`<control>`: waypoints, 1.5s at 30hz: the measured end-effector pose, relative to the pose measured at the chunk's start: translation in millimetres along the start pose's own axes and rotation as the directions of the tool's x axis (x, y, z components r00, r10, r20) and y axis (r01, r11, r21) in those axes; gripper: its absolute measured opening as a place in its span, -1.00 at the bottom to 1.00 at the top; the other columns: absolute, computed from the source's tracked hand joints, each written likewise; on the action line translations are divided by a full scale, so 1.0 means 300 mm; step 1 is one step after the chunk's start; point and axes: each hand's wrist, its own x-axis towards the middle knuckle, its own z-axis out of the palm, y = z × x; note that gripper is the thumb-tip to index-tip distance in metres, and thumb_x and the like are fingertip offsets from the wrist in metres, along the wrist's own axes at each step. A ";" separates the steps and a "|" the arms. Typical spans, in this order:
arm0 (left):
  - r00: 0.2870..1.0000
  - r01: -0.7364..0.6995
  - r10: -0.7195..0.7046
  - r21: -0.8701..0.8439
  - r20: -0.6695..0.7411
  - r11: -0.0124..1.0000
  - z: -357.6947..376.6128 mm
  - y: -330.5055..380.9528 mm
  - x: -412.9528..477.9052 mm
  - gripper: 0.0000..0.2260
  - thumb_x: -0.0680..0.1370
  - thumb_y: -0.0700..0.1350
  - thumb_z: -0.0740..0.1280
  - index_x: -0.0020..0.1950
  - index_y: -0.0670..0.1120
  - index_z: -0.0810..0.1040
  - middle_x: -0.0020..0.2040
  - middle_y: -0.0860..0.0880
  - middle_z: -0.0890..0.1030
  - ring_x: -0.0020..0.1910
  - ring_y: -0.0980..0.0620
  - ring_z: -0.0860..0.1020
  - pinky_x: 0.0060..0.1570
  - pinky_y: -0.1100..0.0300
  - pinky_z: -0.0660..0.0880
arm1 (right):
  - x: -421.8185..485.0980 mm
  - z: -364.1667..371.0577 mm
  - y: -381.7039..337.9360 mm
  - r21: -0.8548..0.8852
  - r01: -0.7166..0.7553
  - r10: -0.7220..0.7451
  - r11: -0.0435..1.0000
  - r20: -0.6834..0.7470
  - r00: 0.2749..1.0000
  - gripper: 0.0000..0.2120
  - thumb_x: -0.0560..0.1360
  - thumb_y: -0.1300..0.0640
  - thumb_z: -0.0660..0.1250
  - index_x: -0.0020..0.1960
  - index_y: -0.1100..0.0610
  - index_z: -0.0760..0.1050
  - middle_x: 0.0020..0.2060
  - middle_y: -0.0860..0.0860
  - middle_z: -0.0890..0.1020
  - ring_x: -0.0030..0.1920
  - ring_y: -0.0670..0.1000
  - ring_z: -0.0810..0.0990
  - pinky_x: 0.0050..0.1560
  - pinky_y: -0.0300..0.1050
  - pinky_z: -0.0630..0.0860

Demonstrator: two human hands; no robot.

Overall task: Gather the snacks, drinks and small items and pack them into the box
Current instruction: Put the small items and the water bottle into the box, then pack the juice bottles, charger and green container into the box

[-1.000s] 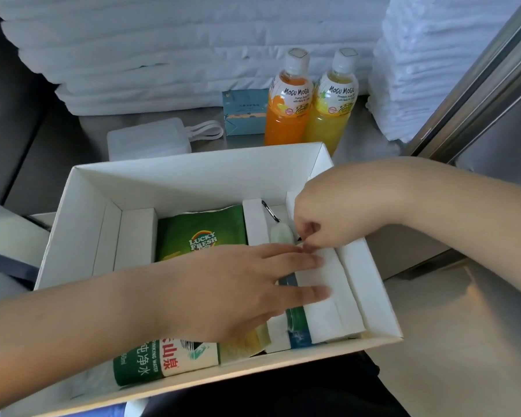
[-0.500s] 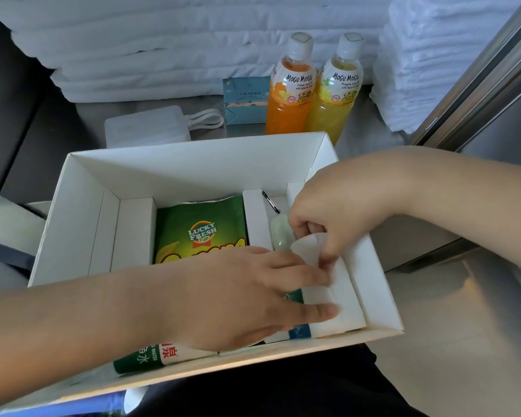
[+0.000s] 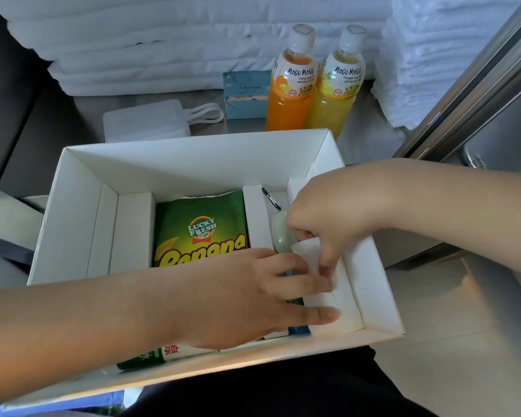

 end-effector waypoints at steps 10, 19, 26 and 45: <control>1.000 0.003 -0.003 0.008 -0.021 1.000 -0.002 -0.005 -0.007 -0.53 0.55 0.07 0.15 0.47 0.11 0.23 0.45 0.03 0.29 0.34 -0.02 0.33 0.21 0.09 0.44 | -0.012 -0.004 0.032 0.064 0.001 0.001 0.998 -0.040 0.999 -0.53 0.32 -0.24 0.43 -0.06 0.16 0.55 -0.39 -0.07 0.38 -0.42 -0.05 0.29 -0.48 -0.17 0.12; 0.999 -0.025 0.024 -0.034 -0.038 0.999 -0.012 -0.025 -0.019 -0.54 0.60 0.06 0.11 0.50 0.13 0.15 0.50 0.04 0.16 0.40 0.03 0.23 0.31 0.08 0.35 | -0.006 0.015 0.035 0.095 0.024 -0.014 0.995 -0.109 0.994 -0.58 0.30 -0.22 0.45 -0.13 0.12 0.51 -0.39 -0.10 0.41 -0.43 -0.07 0.32 -0.52 -0.21 0.14; 0.984 0.138 -0.147 -0.092 -0.101 0.986 -0.131 -0.132 -0.097 -0.54 0.56 0.05 0.22 0.47 0.13 0.26 0.47 -0.01 0.27 0.31 0.02 0.39 0.24 0.07 0.41 | -0.073 -0.001 0.103 0.308 0.083 0.016 0.948 -0.305 0.952 -0.77 0.39 -0.11 0.40 -0.06 -0.23 0.36 -0.11 -0.25 0.52 -0.07 -0.24 0.49 -0.05 -0.20 0.50; 0.720 0.690 -0.682 0.038 -0.129 0.722 -0.094 -0.329 -0.250 -0.32 0.54 0.13 0.14 0.50 0.12 -0.25 0.53 0.09 0.03 0.46 0.03 0.17 0.36 0.18 -0.07 | 0.113 -0.102 0.328 0.490 -0.147 0.511 0.860 -0.820 0.257 -0.57 0.54 0.08 0.27 0.38 0.12 0.34 0.29 0.10 0.48 0.15 0.15 0.54 -0.02 -0.17 0.31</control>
